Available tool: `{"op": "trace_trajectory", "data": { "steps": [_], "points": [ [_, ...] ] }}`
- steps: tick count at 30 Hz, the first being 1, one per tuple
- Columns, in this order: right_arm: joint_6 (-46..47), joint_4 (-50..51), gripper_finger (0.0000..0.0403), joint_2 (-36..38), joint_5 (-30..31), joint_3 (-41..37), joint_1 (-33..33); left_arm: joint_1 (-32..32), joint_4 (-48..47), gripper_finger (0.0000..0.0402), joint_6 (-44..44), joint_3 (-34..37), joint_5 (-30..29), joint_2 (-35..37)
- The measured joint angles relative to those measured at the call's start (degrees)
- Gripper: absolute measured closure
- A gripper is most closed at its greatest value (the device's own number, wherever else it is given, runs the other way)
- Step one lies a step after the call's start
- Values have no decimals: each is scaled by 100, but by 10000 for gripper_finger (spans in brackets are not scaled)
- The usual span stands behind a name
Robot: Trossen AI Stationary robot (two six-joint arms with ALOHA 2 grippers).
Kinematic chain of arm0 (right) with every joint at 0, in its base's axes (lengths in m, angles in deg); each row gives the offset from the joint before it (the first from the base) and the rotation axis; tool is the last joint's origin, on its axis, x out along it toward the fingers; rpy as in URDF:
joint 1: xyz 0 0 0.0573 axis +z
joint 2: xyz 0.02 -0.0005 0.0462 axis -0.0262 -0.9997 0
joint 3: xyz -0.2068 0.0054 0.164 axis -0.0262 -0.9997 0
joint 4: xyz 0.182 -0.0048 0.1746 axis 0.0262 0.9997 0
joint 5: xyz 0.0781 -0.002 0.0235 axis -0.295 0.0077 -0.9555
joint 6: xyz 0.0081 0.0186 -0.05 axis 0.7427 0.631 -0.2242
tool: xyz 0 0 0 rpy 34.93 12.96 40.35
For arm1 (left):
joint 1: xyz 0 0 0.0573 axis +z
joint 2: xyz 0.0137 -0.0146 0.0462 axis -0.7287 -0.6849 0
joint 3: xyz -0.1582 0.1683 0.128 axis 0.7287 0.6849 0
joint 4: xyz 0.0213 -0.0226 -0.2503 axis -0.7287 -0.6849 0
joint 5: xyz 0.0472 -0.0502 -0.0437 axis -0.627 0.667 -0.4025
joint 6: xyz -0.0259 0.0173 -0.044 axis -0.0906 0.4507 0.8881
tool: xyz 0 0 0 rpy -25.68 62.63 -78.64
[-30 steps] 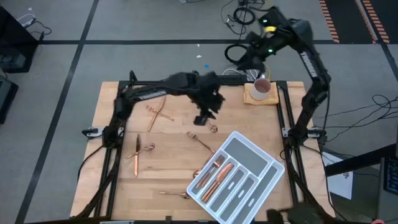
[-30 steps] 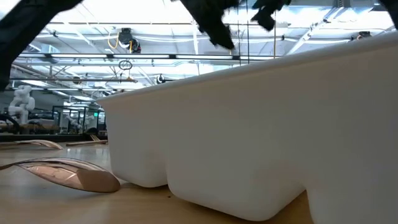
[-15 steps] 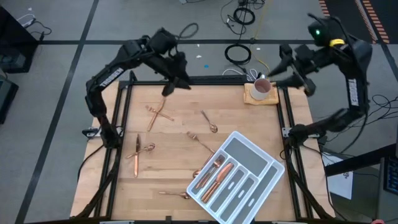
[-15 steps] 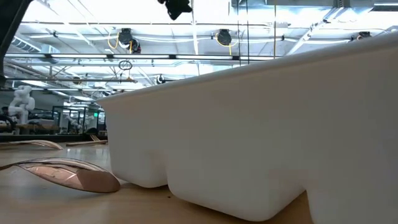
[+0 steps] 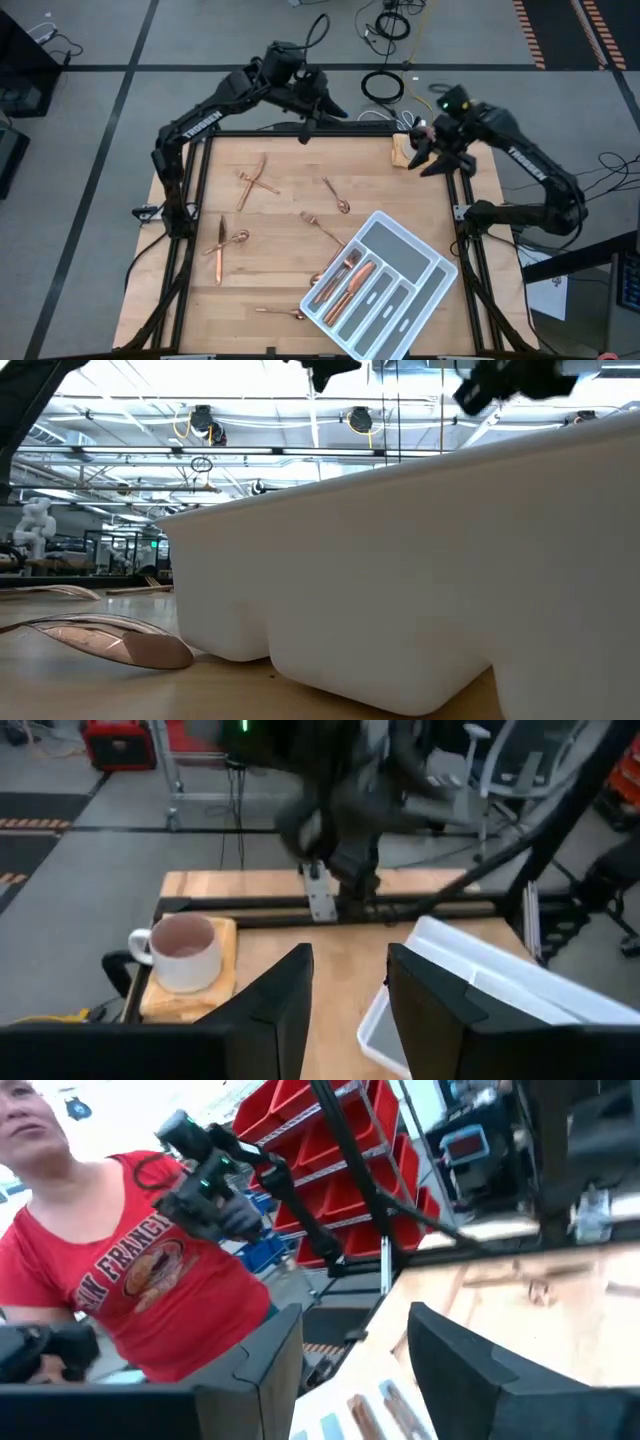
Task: Sort silverware
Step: Put the gold fork into the silverware tray
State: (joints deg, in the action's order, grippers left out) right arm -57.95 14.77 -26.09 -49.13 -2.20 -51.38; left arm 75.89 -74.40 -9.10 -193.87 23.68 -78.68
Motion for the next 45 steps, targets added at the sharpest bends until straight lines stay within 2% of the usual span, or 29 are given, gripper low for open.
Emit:
{"op": "trace_trajectory", "data": {
  "steps": [2, 5, 7, 10, 15, 18, 21, 23, 24, 26, 28, 33, 36, 39, 41, 45],
  "points": [
    [-250, -79, 241, -3, -11, -393, -24, -48, 675, 268, 281, 4, -13, 7],
    [-511, -71, 251, -8, -14, -537, -219, -45, 2626, 268, 976, 5, -36, 77],
    [-420, -71, 259, -4, -22, -351, -378, 46, 3899, 268, 1698, -10, -106, 105],
    [-14, -73, 267, 59, -22, 384, -602, 280, 4587, 268, 2232, -16, -198, 136],
    [416, -99, 270, 337, -59, 2417, -1060, 824, 3929, 268, 2204, 8, -418, 449],
    [106, 220, 271, 660, 309, 3271, -1461, 1092, 3009, 268, 1711, -7, -478, 862],
    [-932, 1461, 271, 1212, 880, 3354, -1812, 1216, 1475, 268, 787, -8, -866, 1300],
    [-1854, 2497, 271, 1624, 1144, 2977, -1963, 1208, 835, 268, 440, 120, -1028, 1545],
    [-2204, 2774, 271, 1818, 1027, 2657, -2012, 1197, 724, 268, 412, 313, -1039, 1691],
    [-2525, 2657, 271, 2213, 301, 1806, -2081, 1117, 882, 268, 489, 1009, -1076, 2040],
    [-2477, 2101, 271, 2516, -3, 915, -2117, 986, 1808, 268, 857, 2077, -1304, 2353],
    [-599, 749, 278, 2506, -20, -765, -2178, 597, 5153, 268, 2336, 5257, -2087, 2915],
    [140, 364, 285, 2326, -22, -1502, -2179, 605, 6256, 268, 2638, 6652, -2464, 3352],
    [-66, 218, 289, 2195, -20, -1948, -2179, 531, 6632, 268, 3087, 7573, -2604, 3683],
    [-355, 215, 289, 2107, -27, -2077, -2179, 379, 6512, 268, 3085, 7951, -2618, 3890],
    [-549, 55, 289, 1930, -29, -2082, -2179, 46, 6501, 268, 3289, 8440, -3740, 4053]
  ]
}}
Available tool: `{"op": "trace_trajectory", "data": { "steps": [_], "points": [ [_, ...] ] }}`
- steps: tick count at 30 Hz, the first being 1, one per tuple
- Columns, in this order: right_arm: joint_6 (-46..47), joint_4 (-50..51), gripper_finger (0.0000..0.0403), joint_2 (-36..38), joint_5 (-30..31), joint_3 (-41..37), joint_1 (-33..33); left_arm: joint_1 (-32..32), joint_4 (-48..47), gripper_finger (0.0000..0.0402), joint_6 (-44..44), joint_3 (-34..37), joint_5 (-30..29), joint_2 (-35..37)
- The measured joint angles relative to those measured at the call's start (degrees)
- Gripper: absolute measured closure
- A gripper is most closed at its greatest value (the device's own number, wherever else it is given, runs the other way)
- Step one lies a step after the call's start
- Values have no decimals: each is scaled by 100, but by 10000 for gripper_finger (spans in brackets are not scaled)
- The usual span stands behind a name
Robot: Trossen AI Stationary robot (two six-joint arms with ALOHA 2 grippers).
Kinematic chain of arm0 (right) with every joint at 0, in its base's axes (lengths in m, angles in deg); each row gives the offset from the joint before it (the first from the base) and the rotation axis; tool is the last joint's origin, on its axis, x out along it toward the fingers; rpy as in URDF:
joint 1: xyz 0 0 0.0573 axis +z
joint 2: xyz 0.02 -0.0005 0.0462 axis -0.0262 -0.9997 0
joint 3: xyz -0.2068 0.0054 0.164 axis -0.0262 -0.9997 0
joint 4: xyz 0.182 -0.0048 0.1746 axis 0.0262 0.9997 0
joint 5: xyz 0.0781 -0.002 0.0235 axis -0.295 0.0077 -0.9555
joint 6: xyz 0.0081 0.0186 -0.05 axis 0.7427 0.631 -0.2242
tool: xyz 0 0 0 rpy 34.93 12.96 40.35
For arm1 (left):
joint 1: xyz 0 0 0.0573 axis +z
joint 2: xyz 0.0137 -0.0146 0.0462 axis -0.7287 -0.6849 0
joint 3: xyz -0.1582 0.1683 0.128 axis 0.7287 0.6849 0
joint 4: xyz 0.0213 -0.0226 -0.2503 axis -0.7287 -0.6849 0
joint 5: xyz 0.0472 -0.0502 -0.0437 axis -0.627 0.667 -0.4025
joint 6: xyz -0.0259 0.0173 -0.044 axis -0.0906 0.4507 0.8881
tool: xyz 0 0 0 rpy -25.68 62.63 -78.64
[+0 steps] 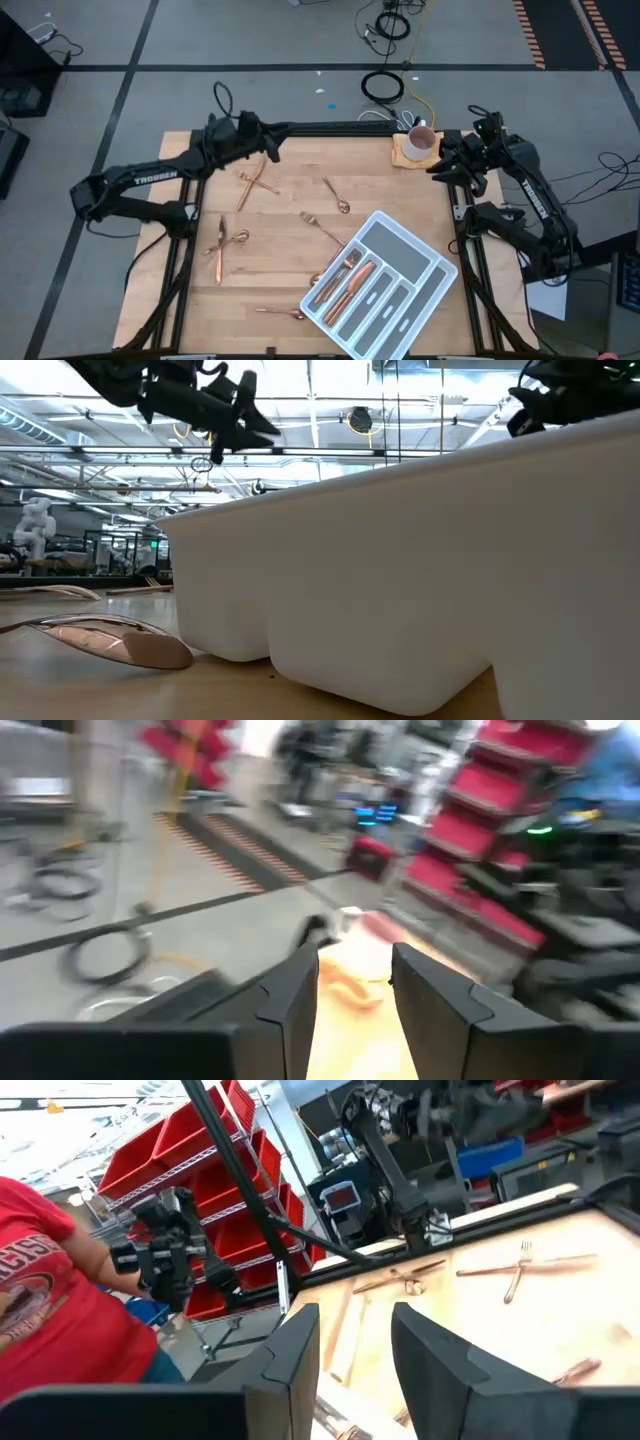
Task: Sort silverware
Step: Put the gold fork into the silverware tray
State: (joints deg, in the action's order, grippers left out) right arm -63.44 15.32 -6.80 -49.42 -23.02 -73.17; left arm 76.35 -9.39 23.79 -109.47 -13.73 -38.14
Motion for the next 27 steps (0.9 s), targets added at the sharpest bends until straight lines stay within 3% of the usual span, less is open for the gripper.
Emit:
{"op": "trace_trajectory", "data": {
  "steps": [3, 6, 10, 17, 22, 27],
  "points": [
    [-104, -115, 289, -115, 4, 0, 23, -233, -40, 268, -89, 104, -584, -46],
    [-822, 99, 289, -136, 0, 0, 96, -370, -64, 268, -141, 96, -993, -135],
    [-1530, 490, 289, -234, 2, 0, 283, -540, -58, 268, -72, 96, -953, -197],
    [-1656, 1734, 289, -565, -2, 0, 1140, -714, -60, 268, 161, 96, -885, -212],
    [-506, 1845, 289, -885, -11, 0, 1874, -777, -54, 268, 158, 96, -885, -212],
    [1656, -594, 289, -1222, 22, 53, 2325, -773, -52, 268, 157, 96, -885, -212]
  ]
}}
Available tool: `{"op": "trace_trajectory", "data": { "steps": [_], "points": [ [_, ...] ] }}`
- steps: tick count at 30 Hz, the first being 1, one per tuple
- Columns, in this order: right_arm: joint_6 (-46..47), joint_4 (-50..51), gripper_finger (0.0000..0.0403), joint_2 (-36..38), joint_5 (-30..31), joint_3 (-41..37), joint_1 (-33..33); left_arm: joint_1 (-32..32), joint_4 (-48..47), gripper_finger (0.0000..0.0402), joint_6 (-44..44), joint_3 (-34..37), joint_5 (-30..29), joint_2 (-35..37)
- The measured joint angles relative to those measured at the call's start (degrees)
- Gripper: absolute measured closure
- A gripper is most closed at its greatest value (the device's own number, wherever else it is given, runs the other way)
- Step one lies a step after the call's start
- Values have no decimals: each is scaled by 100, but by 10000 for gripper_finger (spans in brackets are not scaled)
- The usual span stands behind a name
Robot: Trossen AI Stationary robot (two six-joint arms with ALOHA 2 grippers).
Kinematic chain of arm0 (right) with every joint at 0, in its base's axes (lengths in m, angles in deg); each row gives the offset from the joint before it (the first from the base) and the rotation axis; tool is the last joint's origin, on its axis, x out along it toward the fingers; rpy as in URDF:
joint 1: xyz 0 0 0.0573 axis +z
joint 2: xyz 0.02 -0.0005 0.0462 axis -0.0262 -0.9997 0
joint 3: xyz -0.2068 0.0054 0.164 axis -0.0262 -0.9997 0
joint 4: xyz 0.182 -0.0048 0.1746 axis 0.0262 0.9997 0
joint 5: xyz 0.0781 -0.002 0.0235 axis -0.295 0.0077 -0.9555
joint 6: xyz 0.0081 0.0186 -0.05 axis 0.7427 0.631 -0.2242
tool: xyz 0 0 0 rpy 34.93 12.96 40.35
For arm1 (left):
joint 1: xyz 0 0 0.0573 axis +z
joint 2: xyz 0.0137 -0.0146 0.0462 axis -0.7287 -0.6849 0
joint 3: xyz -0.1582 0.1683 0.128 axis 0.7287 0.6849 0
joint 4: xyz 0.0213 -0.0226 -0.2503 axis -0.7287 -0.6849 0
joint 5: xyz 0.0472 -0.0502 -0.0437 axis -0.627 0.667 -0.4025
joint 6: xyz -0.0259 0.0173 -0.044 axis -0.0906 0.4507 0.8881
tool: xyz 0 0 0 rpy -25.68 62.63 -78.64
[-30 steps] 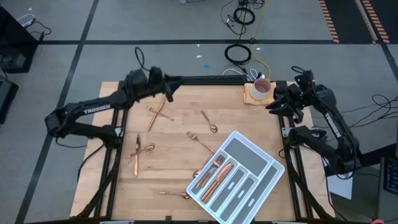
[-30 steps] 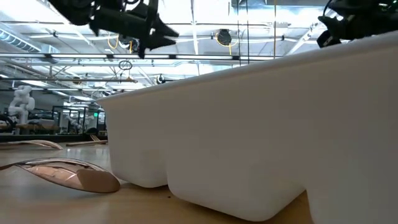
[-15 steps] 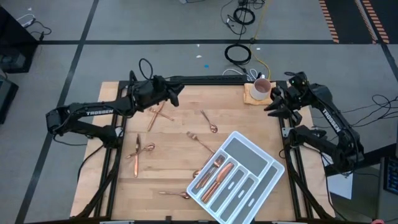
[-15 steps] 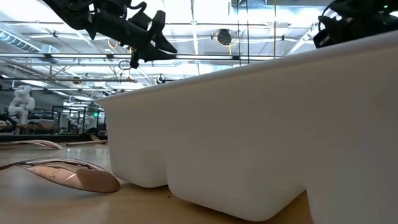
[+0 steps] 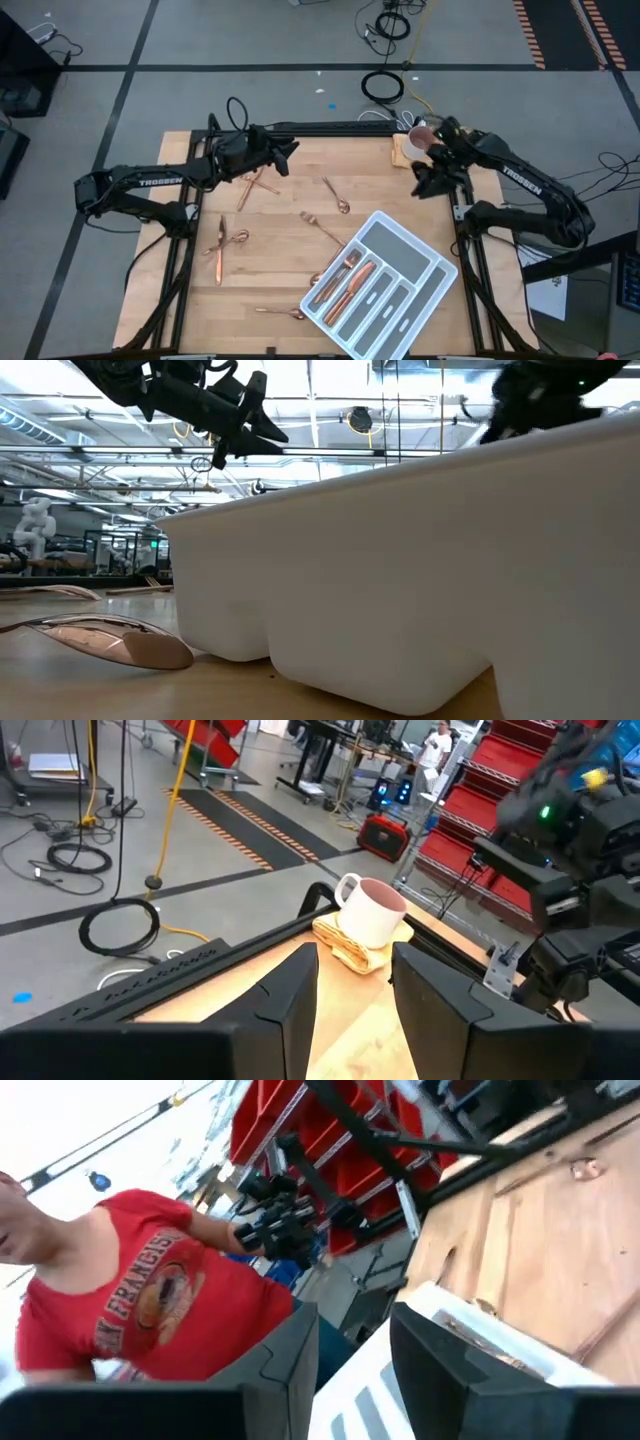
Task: Sort silverware
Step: Put the gold fork into the silverware tray
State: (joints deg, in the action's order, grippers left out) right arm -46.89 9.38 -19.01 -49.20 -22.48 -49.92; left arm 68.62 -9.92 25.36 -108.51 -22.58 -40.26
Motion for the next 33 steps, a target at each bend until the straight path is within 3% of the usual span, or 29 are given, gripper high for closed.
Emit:
{"op": "trace_trajectory", "data": {
  "steps": [3, 6, 10, 12, 15, 18, 20, 24, 27, 33],
  "points": [
    [1703, -2307, 289, -162, 358, 274, 355, -2, -1, 268, -1, 0, 2, 0],
    [3102, -5322, 289, -301, 1566, 559, 967, -2, -1, 268, 0, 0, 7, 0],
    [4136, -8901, 289, -405, 3100, 640, 1838, -2, -1, 268, 1, 0, 9, 0],
    [4217, -9101, 289, -413, 3276, 577, 2257, -2, -3, 268, 1, 0, 90, 0],
    [4127, -8141, 289, -432, 3702, 345, 2910, -2, -7, 268, 3, 0, 250, 0],
    [3779, -7217, 289, -539, 4987, -82, 3571, -2, -25, 268, 3, 0, 380, 0],
    [3728, -7781, 289, -709, 5971, -382, 3934, 2, -21, 268, -1, 0, 380, 2],
    [3779, -10033, 289, -1392, 7548, -763, 4274, 2, 8, 268, -12, 0, 396, 20],
    [3555, -10869, 289, -1902, 7831, -782, 4288, 2, 2, 268, -128, 0, 470, 20],
    [4618, -11747, 289, -2636, 7899, -715, 4282, 2, 4, 268, -148, 0, 546, 20]
  ]
}}
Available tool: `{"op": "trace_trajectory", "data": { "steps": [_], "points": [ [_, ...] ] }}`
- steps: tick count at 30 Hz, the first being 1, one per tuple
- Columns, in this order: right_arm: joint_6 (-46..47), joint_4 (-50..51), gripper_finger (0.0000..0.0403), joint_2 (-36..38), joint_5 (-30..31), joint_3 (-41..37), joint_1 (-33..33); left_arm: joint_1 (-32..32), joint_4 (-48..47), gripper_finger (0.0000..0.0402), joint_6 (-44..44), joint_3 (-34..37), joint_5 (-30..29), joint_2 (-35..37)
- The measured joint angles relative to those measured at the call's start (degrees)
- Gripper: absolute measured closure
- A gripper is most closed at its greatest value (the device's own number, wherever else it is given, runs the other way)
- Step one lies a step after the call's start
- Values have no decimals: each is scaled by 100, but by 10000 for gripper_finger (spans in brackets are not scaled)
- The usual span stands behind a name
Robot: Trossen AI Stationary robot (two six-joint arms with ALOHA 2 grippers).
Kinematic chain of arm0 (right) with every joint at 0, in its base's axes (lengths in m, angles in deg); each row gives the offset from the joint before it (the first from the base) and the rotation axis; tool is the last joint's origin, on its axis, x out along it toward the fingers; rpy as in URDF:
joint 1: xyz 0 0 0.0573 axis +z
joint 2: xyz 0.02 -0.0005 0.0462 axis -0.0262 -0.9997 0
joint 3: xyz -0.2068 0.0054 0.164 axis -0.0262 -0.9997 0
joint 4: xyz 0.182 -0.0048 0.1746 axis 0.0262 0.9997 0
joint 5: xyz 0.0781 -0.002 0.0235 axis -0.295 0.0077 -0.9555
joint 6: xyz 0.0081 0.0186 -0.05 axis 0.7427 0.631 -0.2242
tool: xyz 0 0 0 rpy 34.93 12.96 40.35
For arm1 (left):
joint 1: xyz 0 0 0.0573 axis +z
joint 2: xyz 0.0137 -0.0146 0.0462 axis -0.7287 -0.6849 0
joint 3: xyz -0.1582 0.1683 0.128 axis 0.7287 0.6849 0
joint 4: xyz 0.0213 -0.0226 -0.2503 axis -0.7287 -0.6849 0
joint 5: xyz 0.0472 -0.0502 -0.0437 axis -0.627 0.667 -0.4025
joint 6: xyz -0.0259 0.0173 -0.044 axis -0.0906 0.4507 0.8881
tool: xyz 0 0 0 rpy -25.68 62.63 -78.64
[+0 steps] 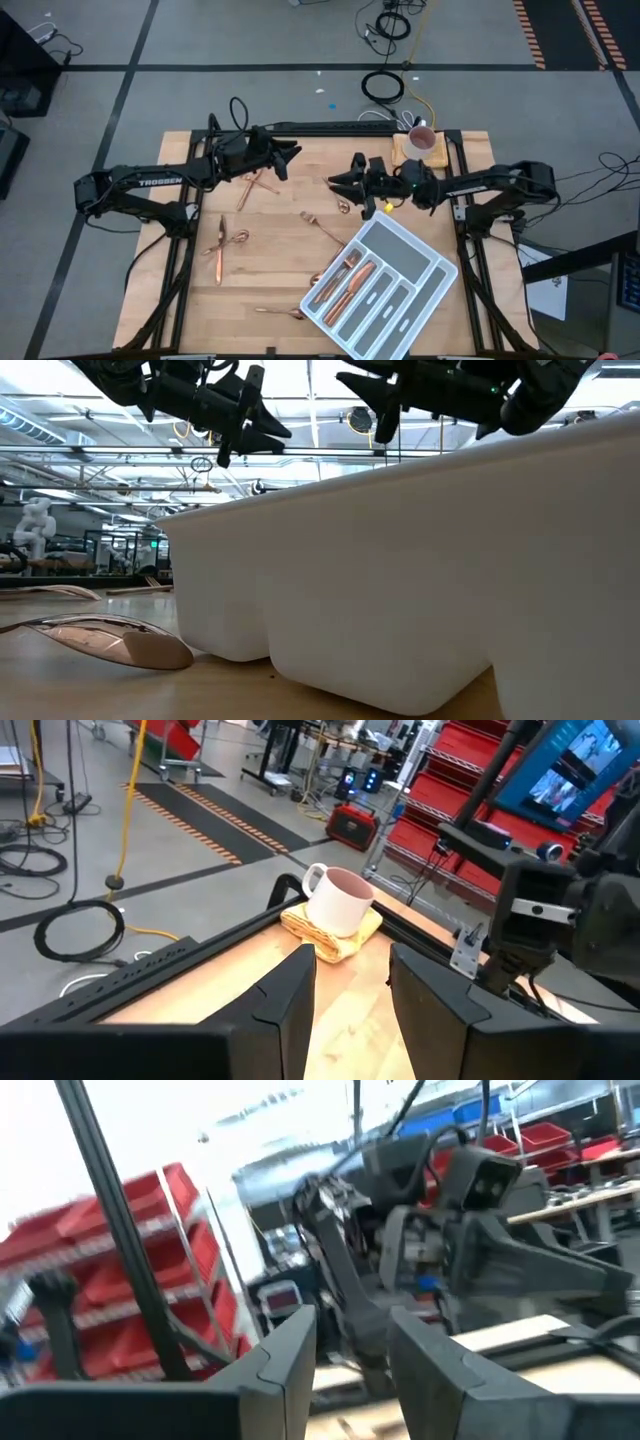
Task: Sort silverware
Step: Put the gold fork into the silverware tray
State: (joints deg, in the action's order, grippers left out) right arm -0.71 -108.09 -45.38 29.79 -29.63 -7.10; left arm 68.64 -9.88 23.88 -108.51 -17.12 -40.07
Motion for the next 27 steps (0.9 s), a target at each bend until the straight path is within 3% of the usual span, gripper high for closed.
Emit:
{"op": "trace_trajectory", "data": {
  "steps": [3, 7, 11, 15, 18, 21, 24, 27],
  "points": [
    [352, -72, 289, -89, -75, 120, -24, 0, 1, 268, 2, 0, 1, 0],
    [453, -145, 289, 260, -1125, 180, -201, 2, -78, 268, 2, -2, -105, 0],
    [119, 1628, 293, 1580, -1867, 95, -444, -24, -100, 268, -2, -2, -107, 0],
    [-791, 4310, 312, 3470, -1636, -22, -450, -26, -136, 268, 118, -3, -105, 0],
    [-1133, 6055, 326, 4909, -902, -14, -452, -21, -97, 268, 136, -2, -104, -1],
    [-1090, 7360, 335, 5866, -172, -18, -452, -20, 66, 268, -43, -4, 135, 0],
    [-818, 7799, 336, 6269, -160, -170, -446, -25, -151, 268, -495, -7, 469, 0],
    [-648, 7043, 335, 6518, -452, -937, -442, -26, -627, 268, -602, -11, 551, -103]
  ]
}}
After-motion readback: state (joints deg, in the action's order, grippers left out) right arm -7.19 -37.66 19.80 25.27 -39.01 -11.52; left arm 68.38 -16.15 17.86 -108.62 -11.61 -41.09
